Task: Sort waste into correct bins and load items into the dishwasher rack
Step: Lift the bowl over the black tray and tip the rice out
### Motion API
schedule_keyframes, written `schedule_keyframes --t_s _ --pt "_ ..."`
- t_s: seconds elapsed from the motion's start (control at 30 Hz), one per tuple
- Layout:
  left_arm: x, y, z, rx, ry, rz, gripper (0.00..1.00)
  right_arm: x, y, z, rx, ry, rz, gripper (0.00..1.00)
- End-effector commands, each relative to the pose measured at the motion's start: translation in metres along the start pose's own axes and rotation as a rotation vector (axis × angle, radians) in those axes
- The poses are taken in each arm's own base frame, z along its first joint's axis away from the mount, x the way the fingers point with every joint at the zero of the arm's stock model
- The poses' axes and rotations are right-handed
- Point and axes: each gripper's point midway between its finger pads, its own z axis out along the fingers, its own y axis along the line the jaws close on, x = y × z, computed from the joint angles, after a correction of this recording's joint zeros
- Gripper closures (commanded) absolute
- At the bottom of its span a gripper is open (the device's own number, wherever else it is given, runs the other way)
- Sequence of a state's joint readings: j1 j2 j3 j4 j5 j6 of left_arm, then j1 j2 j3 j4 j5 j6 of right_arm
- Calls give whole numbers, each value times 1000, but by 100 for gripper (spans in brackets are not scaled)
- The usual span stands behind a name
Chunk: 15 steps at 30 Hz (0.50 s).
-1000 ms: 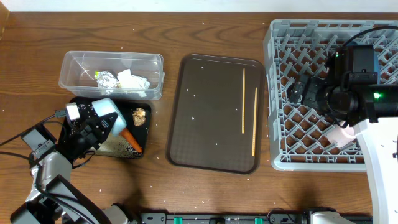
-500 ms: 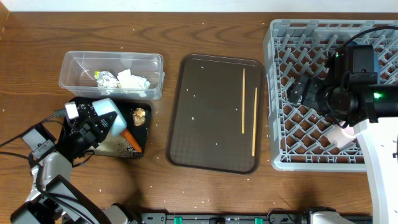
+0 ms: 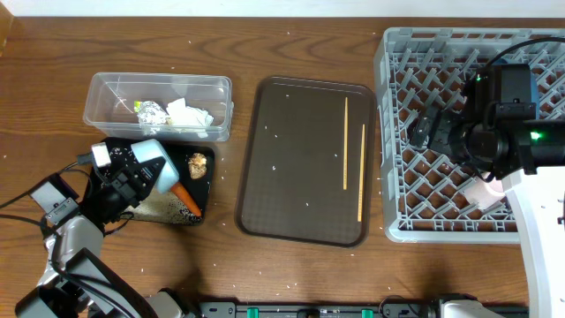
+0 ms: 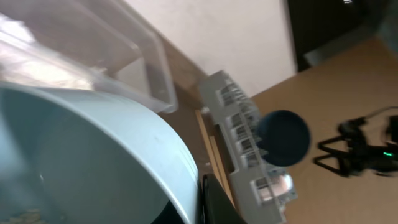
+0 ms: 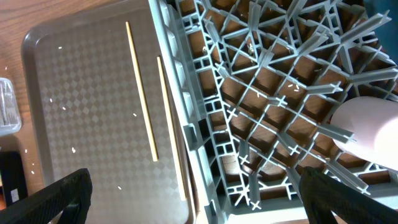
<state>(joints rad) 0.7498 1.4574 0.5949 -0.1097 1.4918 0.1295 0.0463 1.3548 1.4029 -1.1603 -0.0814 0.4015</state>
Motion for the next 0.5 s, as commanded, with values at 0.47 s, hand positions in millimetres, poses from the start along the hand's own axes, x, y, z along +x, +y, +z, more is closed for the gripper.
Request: schedule_keyframes --t_s 0.47 --pt "-13 19 -3 -108 -40 -103 94 1 -2 2 6 10 -8 1"
